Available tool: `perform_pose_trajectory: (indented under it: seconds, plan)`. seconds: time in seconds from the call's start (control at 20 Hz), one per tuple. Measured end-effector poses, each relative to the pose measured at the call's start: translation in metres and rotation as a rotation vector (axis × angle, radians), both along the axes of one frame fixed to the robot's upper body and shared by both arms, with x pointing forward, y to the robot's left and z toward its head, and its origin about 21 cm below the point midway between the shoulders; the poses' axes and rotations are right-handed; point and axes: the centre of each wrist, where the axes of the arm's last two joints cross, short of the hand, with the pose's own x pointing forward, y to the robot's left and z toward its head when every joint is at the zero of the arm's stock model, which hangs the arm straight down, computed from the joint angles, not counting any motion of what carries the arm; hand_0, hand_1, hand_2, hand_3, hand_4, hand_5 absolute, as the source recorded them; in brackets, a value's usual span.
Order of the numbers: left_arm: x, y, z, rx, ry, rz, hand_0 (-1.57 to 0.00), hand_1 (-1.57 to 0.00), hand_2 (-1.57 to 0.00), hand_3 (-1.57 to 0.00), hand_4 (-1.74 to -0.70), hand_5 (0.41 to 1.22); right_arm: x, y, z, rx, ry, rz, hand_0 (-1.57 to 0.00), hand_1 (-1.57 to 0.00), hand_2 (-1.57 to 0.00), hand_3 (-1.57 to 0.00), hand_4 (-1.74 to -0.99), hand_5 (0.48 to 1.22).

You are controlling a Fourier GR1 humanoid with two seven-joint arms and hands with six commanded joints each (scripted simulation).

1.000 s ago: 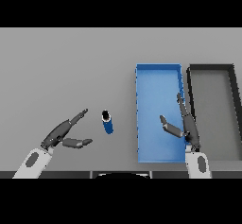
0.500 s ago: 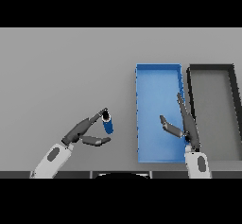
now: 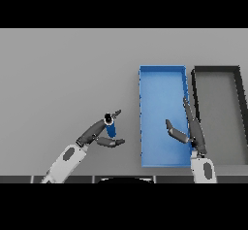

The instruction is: Pick up the blue pipe and place it into the blue bin.

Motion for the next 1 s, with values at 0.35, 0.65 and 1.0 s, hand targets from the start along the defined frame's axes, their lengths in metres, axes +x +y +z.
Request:
perform_pose_trajectory:
  seconds: [0.35,0.65,1.0]
  plan:
    - [0.004,-0.017,-0.001,-0.171,0.036,0.035,-0.8,-0.92,-1.01,-1.03,-1.5,0.972,0.003,-0.003,0.001,0.01,0.007,-0.008,0.0,0.0,0.0,0.0,-1.224,0.658]
    - [-0.005,-0.03,-0.001,-0.163,-0.007,0.003,-1.37,-1.4,-1.42,-1.42,-1.5,1.156,0.003,0.001,-0.001,0.027,0.012,0.008,0.0,0.0,0.0,0.0,-1.221,0.638]
    - [0.004,-0.042,0.033,-0.286,-0.143,-0.012,-1.53,-1.53,-1.54,-1.54,-1.47,1.207,0.009,-0.002,0.0,0.027,0.027,-0.007,0.0,0.0,0.0,0.0,-1.22,0.638]
